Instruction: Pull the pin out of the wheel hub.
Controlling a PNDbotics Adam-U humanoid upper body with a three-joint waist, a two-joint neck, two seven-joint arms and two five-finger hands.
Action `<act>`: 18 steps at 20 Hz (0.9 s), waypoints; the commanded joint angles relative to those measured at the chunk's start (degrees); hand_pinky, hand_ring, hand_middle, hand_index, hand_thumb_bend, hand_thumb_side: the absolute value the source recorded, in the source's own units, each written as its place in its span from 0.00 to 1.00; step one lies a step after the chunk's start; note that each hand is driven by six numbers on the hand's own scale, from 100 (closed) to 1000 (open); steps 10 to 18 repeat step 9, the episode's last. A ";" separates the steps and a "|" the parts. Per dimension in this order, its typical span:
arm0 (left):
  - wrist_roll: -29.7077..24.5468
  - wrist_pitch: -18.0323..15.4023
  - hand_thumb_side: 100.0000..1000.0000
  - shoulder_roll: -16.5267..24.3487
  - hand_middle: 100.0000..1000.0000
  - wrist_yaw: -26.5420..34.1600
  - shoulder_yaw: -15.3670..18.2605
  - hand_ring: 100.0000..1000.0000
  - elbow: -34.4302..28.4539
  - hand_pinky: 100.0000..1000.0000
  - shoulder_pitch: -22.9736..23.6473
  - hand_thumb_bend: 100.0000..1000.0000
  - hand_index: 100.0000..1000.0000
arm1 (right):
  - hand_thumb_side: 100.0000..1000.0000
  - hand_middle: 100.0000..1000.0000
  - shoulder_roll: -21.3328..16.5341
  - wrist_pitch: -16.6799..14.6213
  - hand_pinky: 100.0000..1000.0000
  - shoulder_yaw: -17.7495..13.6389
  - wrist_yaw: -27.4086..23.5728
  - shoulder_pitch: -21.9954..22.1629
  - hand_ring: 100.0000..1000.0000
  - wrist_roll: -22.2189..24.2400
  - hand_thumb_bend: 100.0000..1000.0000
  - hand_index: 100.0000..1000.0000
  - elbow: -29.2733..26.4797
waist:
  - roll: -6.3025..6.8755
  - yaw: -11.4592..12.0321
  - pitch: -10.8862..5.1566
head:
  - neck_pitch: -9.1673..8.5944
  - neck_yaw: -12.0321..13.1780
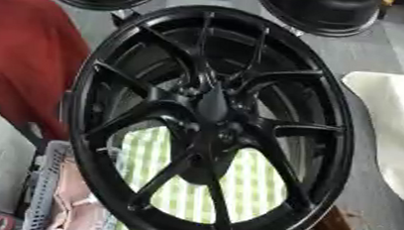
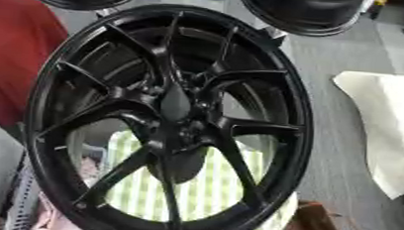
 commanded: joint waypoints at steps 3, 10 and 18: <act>16.66 -3.92 0.59 -4.38 0.62 15.54 2.30 0.66 -14.58 0.90 2.77 0.00 0.78 | 0.29 0.55 -1.32 -0.74 0.59 -0.74 0.09 -0.23 0.67 -0.02 0.00 0.65 -0.74 | -0.12 0.19 -1.06 | -0.62 0.09; 22.26 -10.27 0.65 -14.05 0.61 17.05 3.73 0.65 -16.90 0.90 9.33 0.00 0.78 | 0.29 0.55 -0.75 -1.01 0.59 -0.92 0.15 -0.34 0.67 -0.04 0.00 0.65 -0.74 | -0.97 -0.08 -0.63 | -1.19 0.36; 22.26 -10.27 0.65 -14.05 0.61 17.05 3.73 0.65 -16.90 0.90 9.33 0.00 0.78 | 0.29 0.55 -0.75 -1.01 0.59 -0.92 0.15 -0.34 0.67 -0.04 0.00 0.65 -0.74 | -0.97 -0.08 -0.63 | -1.19 0.36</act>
